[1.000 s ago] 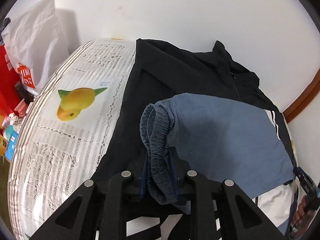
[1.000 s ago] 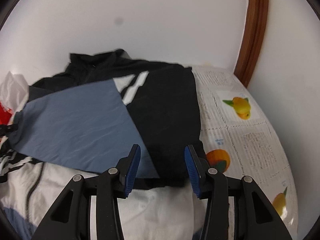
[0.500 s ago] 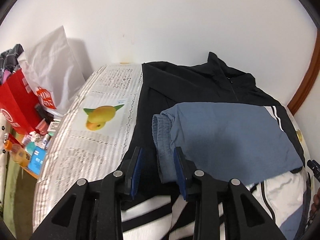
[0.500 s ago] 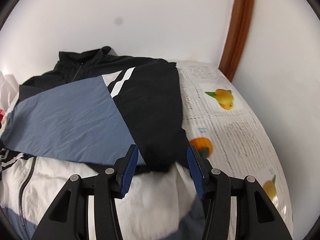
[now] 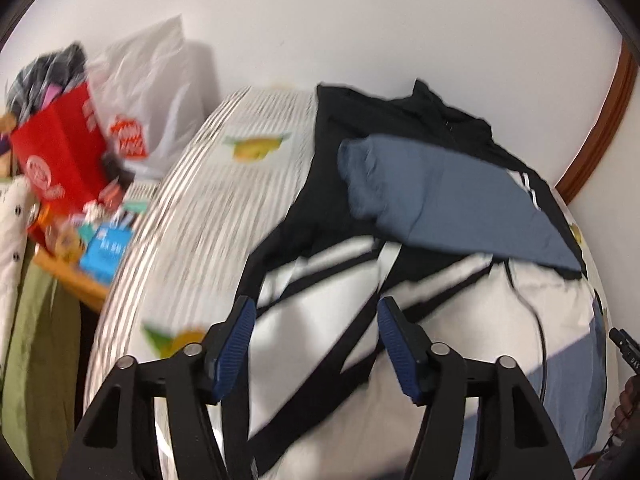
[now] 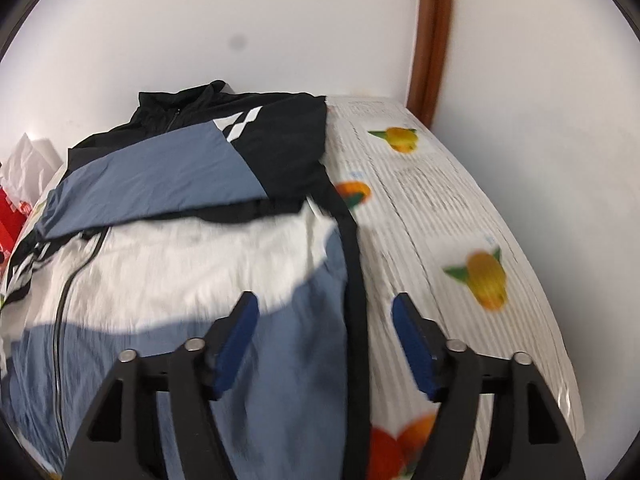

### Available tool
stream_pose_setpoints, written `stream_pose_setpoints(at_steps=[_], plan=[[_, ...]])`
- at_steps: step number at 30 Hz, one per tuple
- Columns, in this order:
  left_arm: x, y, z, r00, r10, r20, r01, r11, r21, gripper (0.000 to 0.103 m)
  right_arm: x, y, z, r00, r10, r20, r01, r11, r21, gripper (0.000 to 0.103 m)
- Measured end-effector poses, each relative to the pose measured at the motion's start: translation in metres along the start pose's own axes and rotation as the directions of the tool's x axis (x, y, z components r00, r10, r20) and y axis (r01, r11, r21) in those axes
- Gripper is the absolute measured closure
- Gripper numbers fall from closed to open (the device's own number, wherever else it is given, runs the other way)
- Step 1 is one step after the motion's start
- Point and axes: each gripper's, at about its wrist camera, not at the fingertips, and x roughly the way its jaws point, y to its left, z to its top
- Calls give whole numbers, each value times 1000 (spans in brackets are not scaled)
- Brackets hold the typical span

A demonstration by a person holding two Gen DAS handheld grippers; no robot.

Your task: Fold large clothes

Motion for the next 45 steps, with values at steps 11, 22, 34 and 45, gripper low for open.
stream_pose_setpoints(at_steps=[11,22,34,45], plan=[[-9,19,-76,998,-2,-60,1,1000,-19,33,0,-11,-79,996,46,-70,-43,998,35,30],[-12,4,-92,997,72,-9,-71,996,45,35,3,9,-82,999,33,-31,-33,999,-8,54],[-32,10,-100,999,4,-36,-3,1000,27,98,-29,13,-86,998,57,38,-56,998,-34,98],[-109,5,-78,971,-181,156,174,983,60,99,-114,-17,-63,957,179,227,-189,982,25,98]])
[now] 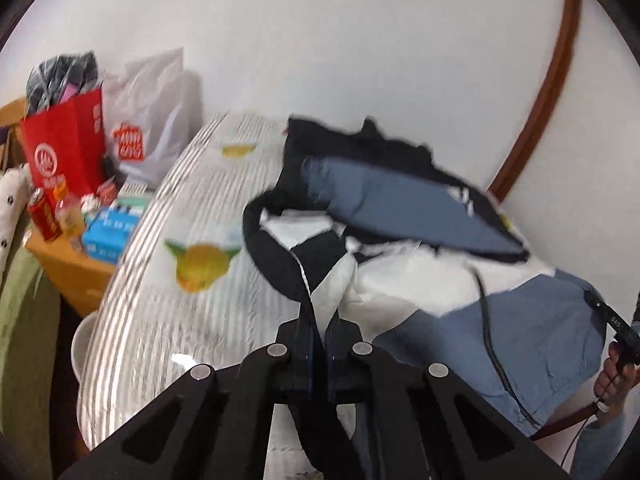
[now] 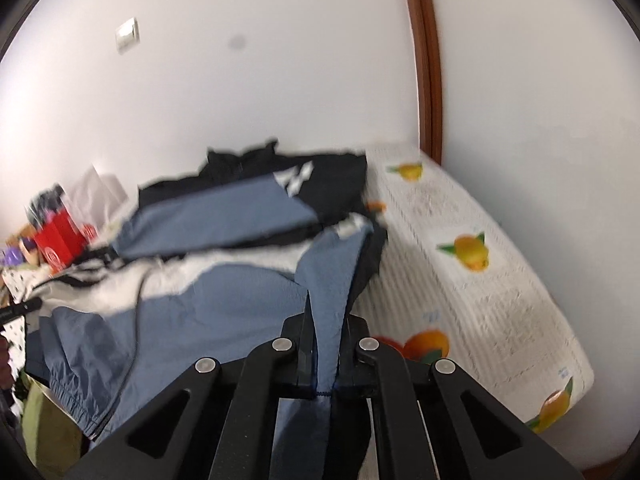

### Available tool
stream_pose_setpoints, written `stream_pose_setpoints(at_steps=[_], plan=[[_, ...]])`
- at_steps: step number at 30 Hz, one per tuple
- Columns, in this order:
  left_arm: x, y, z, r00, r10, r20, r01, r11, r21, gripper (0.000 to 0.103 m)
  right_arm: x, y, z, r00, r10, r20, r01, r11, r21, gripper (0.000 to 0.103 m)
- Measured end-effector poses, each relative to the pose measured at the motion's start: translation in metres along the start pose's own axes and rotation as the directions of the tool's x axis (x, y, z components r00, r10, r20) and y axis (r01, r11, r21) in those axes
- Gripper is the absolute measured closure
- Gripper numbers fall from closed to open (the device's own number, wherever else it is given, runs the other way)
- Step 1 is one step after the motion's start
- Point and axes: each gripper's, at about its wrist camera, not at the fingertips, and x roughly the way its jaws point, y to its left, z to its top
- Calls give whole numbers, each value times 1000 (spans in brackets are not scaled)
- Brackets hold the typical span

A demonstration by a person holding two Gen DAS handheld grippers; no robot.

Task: Fold large clothes
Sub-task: 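Grasp the jacket hem with the left gripper while the right gripper grasps the hem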

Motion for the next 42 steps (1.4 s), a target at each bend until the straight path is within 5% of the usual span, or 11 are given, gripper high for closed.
stream_pose_setpoints(at_steps=[13,27,33,42], plan=[[22,-2,91,992,3,129,6,997,-71,99,16,8,83,992,68,109,-73,997,38,98],[130,8,144,992,115,44,-110,987,-115,98,148,13,141,996,77,35,-79,995,65,98],[185,17,141,981,190,-47,-194,975,-113,98,209,3,141,999,44,-29,-41,995,89,97],[216,26,135,971,210,-114,-223,968,-113,94,264,-11,125,988,-41,-148,56,993,103,97]])
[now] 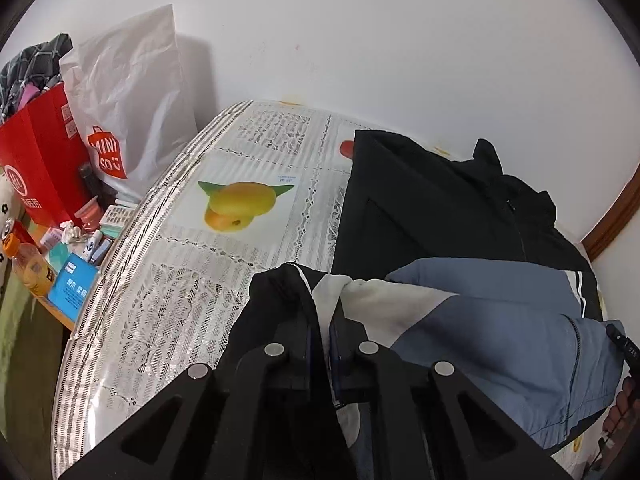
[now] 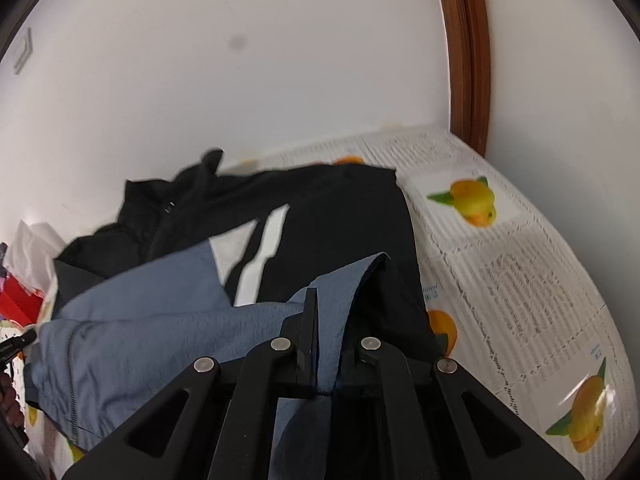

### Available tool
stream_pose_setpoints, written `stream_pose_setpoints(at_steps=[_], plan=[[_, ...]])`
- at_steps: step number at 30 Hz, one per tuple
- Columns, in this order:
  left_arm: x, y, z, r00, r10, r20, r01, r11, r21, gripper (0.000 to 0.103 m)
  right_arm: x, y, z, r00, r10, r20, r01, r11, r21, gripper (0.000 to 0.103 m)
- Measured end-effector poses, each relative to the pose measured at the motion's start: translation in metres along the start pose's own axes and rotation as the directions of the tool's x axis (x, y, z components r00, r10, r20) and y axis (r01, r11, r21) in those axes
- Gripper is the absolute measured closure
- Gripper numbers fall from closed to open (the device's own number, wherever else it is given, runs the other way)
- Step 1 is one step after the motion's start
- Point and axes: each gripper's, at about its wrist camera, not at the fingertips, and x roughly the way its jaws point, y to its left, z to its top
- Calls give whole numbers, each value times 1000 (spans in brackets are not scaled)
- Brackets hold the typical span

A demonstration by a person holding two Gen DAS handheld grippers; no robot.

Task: Fold large clothes
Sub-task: 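Grasp the jacket hem with the left gripper while the right gripper grasps the hem, then lift the hem with both grippers and fold it toward the collar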

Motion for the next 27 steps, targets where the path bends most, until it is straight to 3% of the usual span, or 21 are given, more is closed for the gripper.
stream_pose_setpoints(at_steps=[3,5,7,10,13,17,23,27], plan=[[-2,-4,-1,1000,11,-6,-10,1000,15,93,7,-2,-2,999,-24,-40,24,1000,-7,93],[-5,-6,-1,1000,6,-15,-6,1000,30,87,3,-2,-3,998,-24,-60,24,1000,-10,90],[-13,-7,-3,999,-24,-25,25,999,37,68,-11,-1,-6,998,3,-70,-5,999,-34,77],[-33,-4,-8,998,-62,-12,63,996,59,66,-51,-4,-16,995,97,12,-95,992,-88,61],[-50,6,-15,998,-61,10,60,996,69,57,-82,-15,-29,996,58,63,-50,992,-114,59],[-58,27,-29,999,-45,6,44,998,50,56,-90,-39,-50,999,-34,4,34,996,-79,59],[-48,56,-54,998,-26,-50,28,999,33,56,-75,-54,-80,994,-51,-92,46,997,-58,59],[-37,60,-60,994,-72,-78,74,997,22,56,-64,-54,-80,993,-28,-113,24,999,-39,59]])
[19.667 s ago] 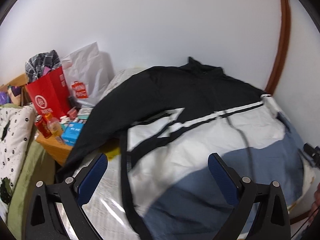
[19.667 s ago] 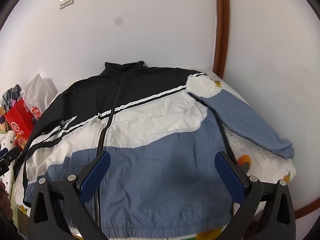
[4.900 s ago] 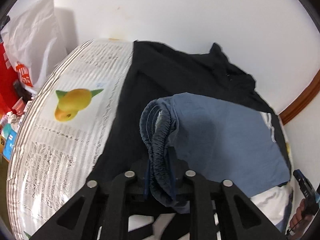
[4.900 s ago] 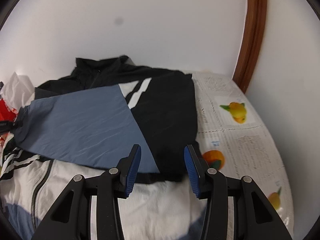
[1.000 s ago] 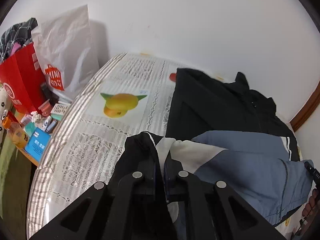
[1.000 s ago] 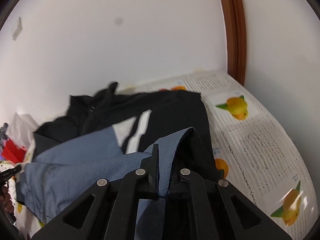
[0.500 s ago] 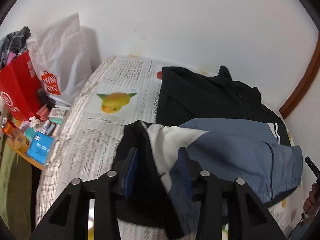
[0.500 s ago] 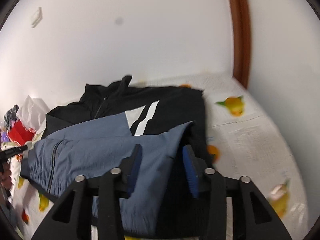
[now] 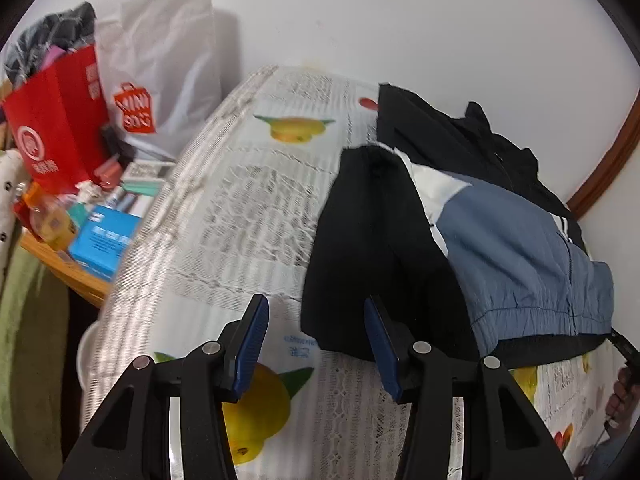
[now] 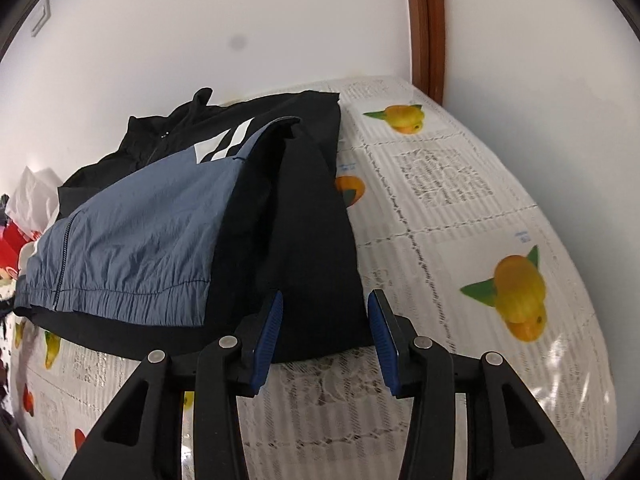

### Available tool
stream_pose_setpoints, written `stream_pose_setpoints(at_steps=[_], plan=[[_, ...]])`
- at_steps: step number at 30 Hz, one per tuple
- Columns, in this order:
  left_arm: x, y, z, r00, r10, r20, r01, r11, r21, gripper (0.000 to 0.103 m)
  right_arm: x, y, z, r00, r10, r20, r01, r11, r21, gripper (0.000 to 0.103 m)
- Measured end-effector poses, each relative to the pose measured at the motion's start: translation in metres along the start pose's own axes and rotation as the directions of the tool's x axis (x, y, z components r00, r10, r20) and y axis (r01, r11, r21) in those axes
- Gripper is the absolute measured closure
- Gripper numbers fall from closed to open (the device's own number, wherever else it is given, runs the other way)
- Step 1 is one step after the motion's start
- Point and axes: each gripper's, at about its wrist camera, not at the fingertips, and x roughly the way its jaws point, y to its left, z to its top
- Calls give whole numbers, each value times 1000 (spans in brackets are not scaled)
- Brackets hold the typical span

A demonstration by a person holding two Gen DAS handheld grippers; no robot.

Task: Fold large clothes
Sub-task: 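Lift the hem with both grippers and fold it toward the collar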

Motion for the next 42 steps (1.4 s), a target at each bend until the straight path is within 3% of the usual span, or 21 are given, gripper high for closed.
stream_pose_setpoints(at_steps=[5,8,10,13,28,31,37,41,42], plan=[[15,-9,0,999,-43,-13,43,999,9,57,18,3,6,999,6,-36,-6,1000,13,59],[16,-16,-2,999,-37,-9,37,999,28,78,24,7,8,999,-6,-46,5,1000,-15,63],[13,-15,-4,999,-54,-8,54,998,17,90,24,7,9,998,17,-58,-18,1000,-15,87],[3,-14,-10,998,-59,3,59,998,9,92,14,6,7,998,47,-46,-47,999,-12,93],[-60,0,-88,997,-69,-30,69,998,-6,91,-51,0,-55,995,80,-65,-82,996,-32,92],[-66,3,-100,996,-85,-25,84,996,-26,89,-58,-10,-71,997,32,-69,-34,999,-29,92],[-83,3,-104,998,-64,-6,64,998,-24,84,-84,-16,-70,999,-21,-32,20,999,-26,92],[-100,4,-105,997,-66,28,67,997,-36,82,-104,5,-62,999,31,37,-28,997,-76,89],[-106,5,-105,995,-86,40,88,995,-47,75,-104,10,-59,998,40,42,-36,996,-84,82]])
